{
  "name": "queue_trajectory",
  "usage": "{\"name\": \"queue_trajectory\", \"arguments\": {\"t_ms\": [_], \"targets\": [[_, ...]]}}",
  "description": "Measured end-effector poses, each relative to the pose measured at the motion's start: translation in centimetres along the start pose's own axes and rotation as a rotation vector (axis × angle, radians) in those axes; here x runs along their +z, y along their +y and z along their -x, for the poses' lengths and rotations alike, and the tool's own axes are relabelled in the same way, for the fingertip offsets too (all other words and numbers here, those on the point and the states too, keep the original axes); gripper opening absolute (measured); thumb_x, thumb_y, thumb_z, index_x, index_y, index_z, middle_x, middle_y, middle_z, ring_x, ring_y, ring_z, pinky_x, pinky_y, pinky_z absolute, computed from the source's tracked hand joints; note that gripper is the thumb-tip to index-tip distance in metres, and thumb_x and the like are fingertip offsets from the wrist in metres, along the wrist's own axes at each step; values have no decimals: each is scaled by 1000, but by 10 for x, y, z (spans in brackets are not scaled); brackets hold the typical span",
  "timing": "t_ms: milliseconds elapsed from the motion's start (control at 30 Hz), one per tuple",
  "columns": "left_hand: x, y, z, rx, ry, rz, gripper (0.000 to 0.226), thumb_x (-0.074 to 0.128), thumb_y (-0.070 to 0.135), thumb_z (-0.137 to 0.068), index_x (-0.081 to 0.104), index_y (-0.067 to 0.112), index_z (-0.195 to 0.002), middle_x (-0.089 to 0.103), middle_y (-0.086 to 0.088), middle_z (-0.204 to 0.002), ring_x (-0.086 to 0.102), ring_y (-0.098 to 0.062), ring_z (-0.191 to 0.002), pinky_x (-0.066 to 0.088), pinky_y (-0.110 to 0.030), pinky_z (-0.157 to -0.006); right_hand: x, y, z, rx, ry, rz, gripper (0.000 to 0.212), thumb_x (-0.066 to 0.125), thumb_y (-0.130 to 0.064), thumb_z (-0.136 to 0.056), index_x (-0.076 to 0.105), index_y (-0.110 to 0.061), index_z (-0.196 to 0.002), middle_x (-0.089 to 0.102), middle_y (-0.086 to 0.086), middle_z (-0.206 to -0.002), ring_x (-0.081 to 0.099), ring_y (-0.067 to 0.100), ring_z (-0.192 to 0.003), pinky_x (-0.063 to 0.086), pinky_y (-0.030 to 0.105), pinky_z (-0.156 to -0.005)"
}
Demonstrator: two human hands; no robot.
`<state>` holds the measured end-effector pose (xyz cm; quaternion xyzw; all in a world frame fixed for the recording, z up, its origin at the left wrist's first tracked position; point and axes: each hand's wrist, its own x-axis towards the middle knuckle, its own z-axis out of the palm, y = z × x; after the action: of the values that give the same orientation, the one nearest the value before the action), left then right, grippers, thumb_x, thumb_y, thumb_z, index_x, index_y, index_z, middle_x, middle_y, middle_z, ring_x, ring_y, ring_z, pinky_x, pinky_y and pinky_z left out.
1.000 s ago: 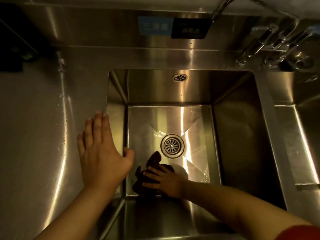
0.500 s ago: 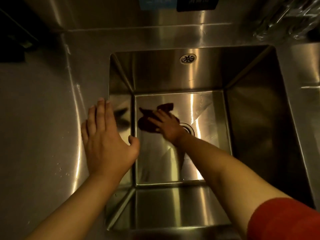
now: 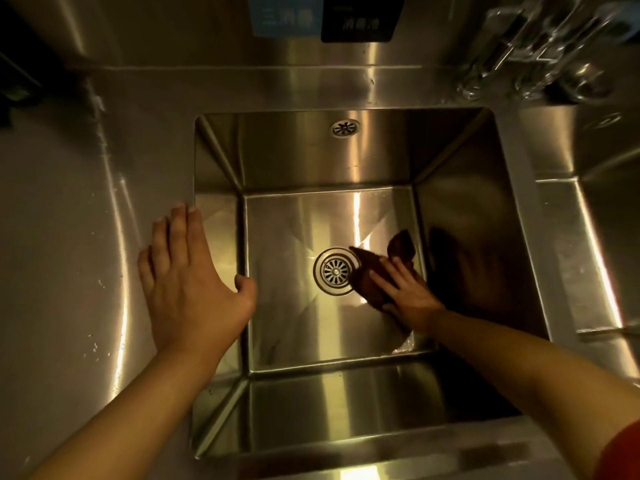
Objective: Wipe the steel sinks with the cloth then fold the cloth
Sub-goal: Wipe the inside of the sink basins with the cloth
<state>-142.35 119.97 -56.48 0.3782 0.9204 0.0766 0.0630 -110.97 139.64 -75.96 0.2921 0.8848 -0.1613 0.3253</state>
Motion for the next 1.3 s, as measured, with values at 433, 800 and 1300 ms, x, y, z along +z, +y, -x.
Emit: {"name": "queue_trajectory", "arguments": {"t_ms": [433, 800, 1300], "targets": [[0, 1, 0, -2, -19, -7, 109, 73, 41, -79, 10, 16, -165, 11, -6, -174, 7, -28, -160, 15, -53, -127, 32, -144, -24, -773, -36, 193, 61, 40, -21, -108, 15, -35, -162, -5, 1, -171, -17, 33, -155, 4, 65, -122], [1, 1, 1, 7, 11, -2, 107, 76, 37, -78, 16, 14, -163, 17, -10, -172, 13, -32, -158, 19, -57, -125, 24, -101, -2, -682, -91, 231, 74, 51, -24, -103, 9, -37, -162, -11, -1, -171, -16, 27, -156, 4, 63, -123], [4, -4, -1, 0, -5, -5, 109, 72, 43, -78, 12, 16, -164, 15, -7, -173, 10, -28, -160, 15, -53, -126, -53, -12, -46, 373, 43, -225, 77, 39, -18, -106, -14, -25, -161, -23, 11, -167, -20, 39, -153, 4, 60, -124]]}}
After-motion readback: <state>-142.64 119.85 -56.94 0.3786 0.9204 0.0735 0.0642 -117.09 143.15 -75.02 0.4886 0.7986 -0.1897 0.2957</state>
